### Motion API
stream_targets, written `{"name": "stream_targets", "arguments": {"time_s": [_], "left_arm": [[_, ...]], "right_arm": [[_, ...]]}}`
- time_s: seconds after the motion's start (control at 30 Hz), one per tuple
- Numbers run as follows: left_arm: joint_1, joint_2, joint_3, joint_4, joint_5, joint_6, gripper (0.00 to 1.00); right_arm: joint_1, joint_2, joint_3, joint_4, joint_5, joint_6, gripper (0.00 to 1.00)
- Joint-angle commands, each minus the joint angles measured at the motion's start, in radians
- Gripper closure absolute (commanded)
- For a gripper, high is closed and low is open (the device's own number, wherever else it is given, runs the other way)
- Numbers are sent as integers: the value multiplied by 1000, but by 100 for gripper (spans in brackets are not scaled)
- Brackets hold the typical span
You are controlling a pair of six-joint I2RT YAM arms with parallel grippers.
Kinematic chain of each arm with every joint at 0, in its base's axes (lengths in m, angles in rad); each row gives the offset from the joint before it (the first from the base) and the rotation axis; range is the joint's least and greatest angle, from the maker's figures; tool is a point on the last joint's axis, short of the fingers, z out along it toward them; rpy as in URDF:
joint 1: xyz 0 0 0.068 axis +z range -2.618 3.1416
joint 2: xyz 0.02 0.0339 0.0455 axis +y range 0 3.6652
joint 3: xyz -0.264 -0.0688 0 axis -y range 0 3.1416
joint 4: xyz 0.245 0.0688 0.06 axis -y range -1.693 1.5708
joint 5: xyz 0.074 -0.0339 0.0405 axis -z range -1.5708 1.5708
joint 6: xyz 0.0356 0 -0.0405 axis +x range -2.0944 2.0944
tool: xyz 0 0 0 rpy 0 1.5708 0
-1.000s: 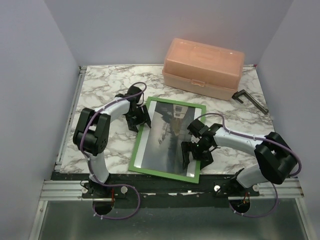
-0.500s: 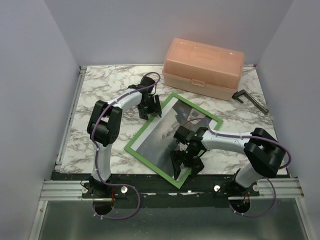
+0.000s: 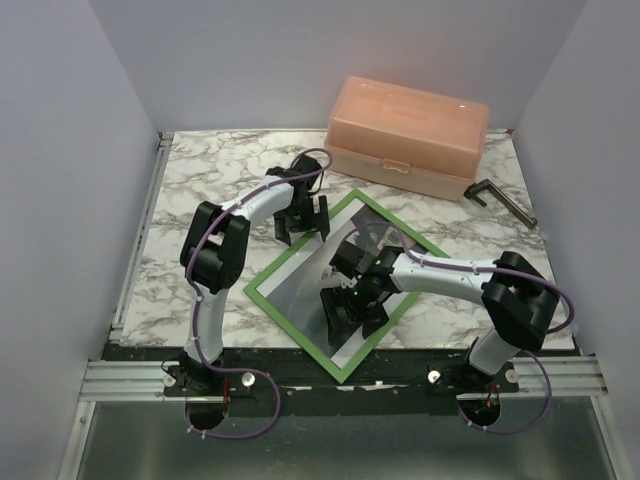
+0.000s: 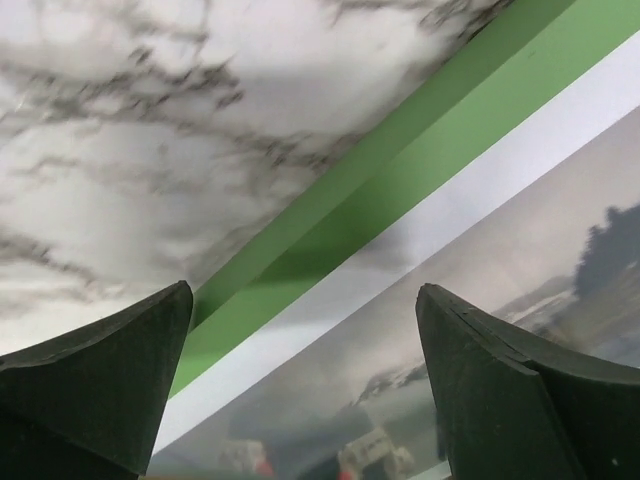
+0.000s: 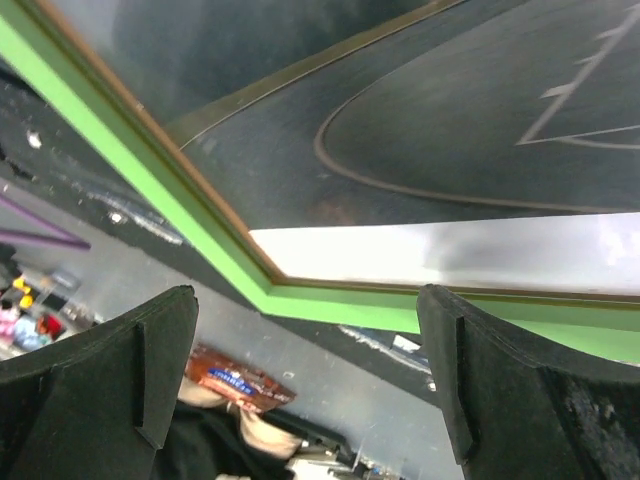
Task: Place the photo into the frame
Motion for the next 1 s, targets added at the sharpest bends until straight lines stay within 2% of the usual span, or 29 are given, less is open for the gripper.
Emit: {"name": "stream_targets", "arguments": {"time_s": [0.0, 0.1, 0.2, 0.4, 0.63, 0.8, 0.97], "left_arm": [[4, -127, 42, -182, -221, 51, 3], [11, -217, 27, -204, -279, 64, 2], [23, -317, -37, -194, -266, 62, 2], [42, -554, -297, -110, -92, 5, 3], [45, -828, -689, 75, 118, -149, 5], [46, -971, -866, 104, 155, -234, 5], [43, -1075, -1032, 193, 205, -354, 8]], "right_arm": [[-11, 7, 28, -38, 178, -27, 0], [-29, -21, 34, -59, 224, -42, 0], [-68, -47, 51, -63, 261, -78, 0], [-239, -34, 142, -90, 314, -216, 0], [-492, 109, 350, -64, 372, -349, 0], [-626, 238, 517, -55, 399, -397, 0], [-722, 334, 562, -17, 419, -397, 0]]}}
